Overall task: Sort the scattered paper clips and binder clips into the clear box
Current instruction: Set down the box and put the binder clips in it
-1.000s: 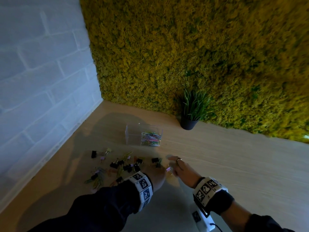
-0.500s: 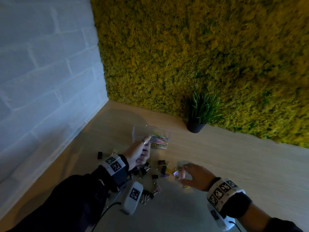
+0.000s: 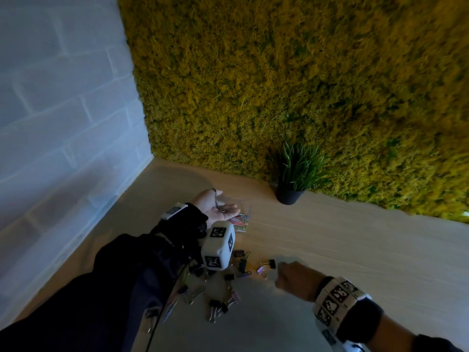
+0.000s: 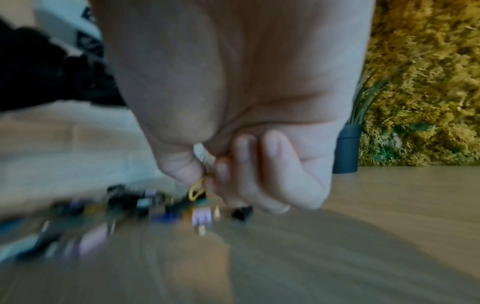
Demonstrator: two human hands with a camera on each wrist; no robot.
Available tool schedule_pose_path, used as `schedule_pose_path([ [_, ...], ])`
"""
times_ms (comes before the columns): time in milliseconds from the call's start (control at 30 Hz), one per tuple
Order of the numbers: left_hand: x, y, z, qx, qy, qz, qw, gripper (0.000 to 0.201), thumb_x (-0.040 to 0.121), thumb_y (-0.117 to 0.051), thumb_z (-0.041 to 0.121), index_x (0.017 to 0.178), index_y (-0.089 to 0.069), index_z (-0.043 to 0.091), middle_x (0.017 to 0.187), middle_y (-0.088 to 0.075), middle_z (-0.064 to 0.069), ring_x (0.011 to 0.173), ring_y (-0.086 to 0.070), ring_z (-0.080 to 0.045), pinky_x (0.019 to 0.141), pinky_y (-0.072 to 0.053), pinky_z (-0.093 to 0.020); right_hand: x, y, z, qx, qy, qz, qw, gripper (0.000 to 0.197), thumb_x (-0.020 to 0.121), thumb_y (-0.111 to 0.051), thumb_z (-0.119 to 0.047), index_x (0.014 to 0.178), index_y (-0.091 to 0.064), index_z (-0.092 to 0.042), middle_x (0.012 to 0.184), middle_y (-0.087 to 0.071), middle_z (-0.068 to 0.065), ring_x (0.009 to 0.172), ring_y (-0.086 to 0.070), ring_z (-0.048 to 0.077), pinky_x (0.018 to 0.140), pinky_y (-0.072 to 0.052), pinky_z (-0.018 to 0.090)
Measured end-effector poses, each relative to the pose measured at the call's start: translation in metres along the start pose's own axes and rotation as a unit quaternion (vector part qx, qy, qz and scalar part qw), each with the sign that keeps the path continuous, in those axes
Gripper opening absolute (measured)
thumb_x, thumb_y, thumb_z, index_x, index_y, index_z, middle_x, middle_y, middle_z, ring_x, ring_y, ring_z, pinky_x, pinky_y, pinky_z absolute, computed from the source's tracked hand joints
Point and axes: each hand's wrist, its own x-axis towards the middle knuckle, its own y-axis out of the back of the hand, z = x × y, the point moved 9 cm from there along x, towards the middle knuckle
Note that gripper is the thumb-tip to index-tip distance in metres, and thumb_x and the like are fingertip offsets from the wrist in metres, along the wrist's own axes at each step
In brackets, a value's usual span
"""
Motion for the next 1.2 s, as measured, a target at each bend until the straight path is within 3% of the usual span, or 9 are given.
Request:
schedule_pose_path([
  [100, 0.001, 0.002, -0.002, -0.034, 0.033, -0.015, 0.999, 0.066, 0.100, -0.032, 0.032, 0.149, 0.002, 0.004, 0.153, 0.000, -0.031, 0.138, -0.025, -0.045, 0.113, -0.028, -0.048, 0.014, 0.047, -0.021, 0.055, 0.017, 0.062, 0.996, 0.012, 0.099, -0.038, -0.021, 0.094, -0.037, -0.011, 0.088, -0.060, 0.021, 0.088, -0.056, 0.032, 0.067, -0.027, 0.028],
  [200, 0.001, 0.005, -0.001, -0.008, 0.047, 0.015, 0.999, 0.077, 0.097, -0.031, 0.045, 0.145, -0.005, -0.009, 0.147, -0.018, -0.037, 0.088, -0.062, -0.044, 0.093, -0.044, -0.043, 0.041, 0.101, -0.049, 0.069, 0.043, 0.141, 0.987, 0.012, 0.099, -0.035, -0.015, 0.097, -0.041, -0.005, 0.093, -0.058, 0.029, 0.086, -0.057, 0.036, 0.066, -0.029, 0.033],
  [367, -0.007, 0.012, 0.012, 0.046, 0.015, -0.020, 0.999, 0.040, 0.097, -0.034, 0.040, 0.092, -0.044, 0.002, 0.065, -0.027, -0.008, 0.059, -0.030, -0.019, 0.108, -0.034, -0.041, 0.081, 0.142, -0.079, -0.007, 0.043, 0.215, 0.976, 0.024, 0.097, -0.039, -0.011, 0.111, -0.057, -0.003, 0.120, -0.056, 0.014, 0.107, -0.056, 0.028, 0.076, -0.036, 0.027],
  [567, -0.052, 0.051, 0.038, 0.169, -0.103, 0.019, 0.980, 0.027, 0.098, -0.037, 0.023, 0.090, -0.059, 0.010, 0.074, -0.070, -0.005, 0.062, -0.068, -0.016, 0.048, -0.053, -0.021, 0.064, 0.129, -0.062, 0.057, 0.033, 0.275, 0.959, 0.025, 0.095, -0.042, -0.024, 0.106, -0.061, -0.012, 0.105, -0.066, 0.010, 0.098, -0.062, 0.027, 0.077, -0.046, 0.033],
  [733, -0.092, 0.128, 0.045, 0.485, -0.120, 0.110, 0.859, 0.015, 0.087, -0.059, 0.023, 0.080, -0.058, 0.010, 0.049, -0.060, 0.002, 0.034, -0.051, -0.006, 0.036, -0.040, -0.016, 0.044, 0.083, 0.009, 0.059, -0.059, 0.220, 0.972, 0.034, 0.096, -0.038, -0.039, 0.116, -0.051, -0.015, 0.113, -0.053, 0.010, 0.108, -0.055, 0.030, 0.093, -0.042, 0.037],
  [867, -0.101, 0.152, 0.034, 0.683, -0.124, 0.156, 0.703, 0.006, 0.089, -0.058, 0.015, 0.093, -0.053, 0.015, 0.070, -0.048, 0.004, 0.056, -0.044, -0.003, 0.047, -0.031, -0.011, 0.047, 0.015, 0.035, 0.061, -0.114, 0.067, 0.989, 0.079, 0.071, -0.033, -0.084, 0.116, -0.051, -0.021, 0.103, -0.043, 0.005, 0.116, -0.052, 0.025, 0.089, -0.040, 0.030],
  [933, -0.102, 0.156, 0.028, 0.747, -0.116, 0.161, 0.634, 0.023, 0.084, -0.064, 0.015, 0.103, -0.052, 0.019, 0.080, -0.045, 0.009, 0.066, -0.040, 0.001, 0.051, -0.029, -0.009, 0.048, 0.009, 0.030, 0.125, -0.095, 0.089, 0.984, 0.057, 0.078, -0.058, -0.061, 0.114, -0.055, -0.016, 0.101, -0.041, 0.002, 0.110, -0.055, 0.025, 0.082, -0.037, 0.025],
  [1033, -0.099, 0.164, 0.017, 0.739, -0.110, 0.138, 0.651, 0.034, 0.080, -0.067, 0.008, 0.108, -0.049, 0.017, 0.086, -0.045, 0.007, 0.075, -0.044, -0.003, 0.055, -0.035, -0.007, 0.044, 0.002, 0.013, 0.117, -0.045, 0.087, 0.988, 0.033, 0.086, -0.061, -0.024, 0.114, -0.060, -0.005, 0.098, -0.051, 0.009, 0.103, -0.058, 0.030, 0.090, -0.045, 0.034],
  [1200, -0.107, 0.174, 0.035, 0.717, -0.184, 0.196, 0.643, 0.035, 0.080, -0.067, 0.008, 0.112, -0.056, 0.014, 0.102, -0.050, 0.001, 0.089, -0.045, -0.010, 0.059, -0.030, -0.011, 0.044, 0.036, -0.058, -0.019, 0.058, 0.190, 0.980, 0.037, 0.093, -0.039, -0.035, 0.119, -0.059, -0.016, 0.126, -0.052, 0.005, 0.117, -0.048, 0.025, 0.102, -0.041, 0.037],
])
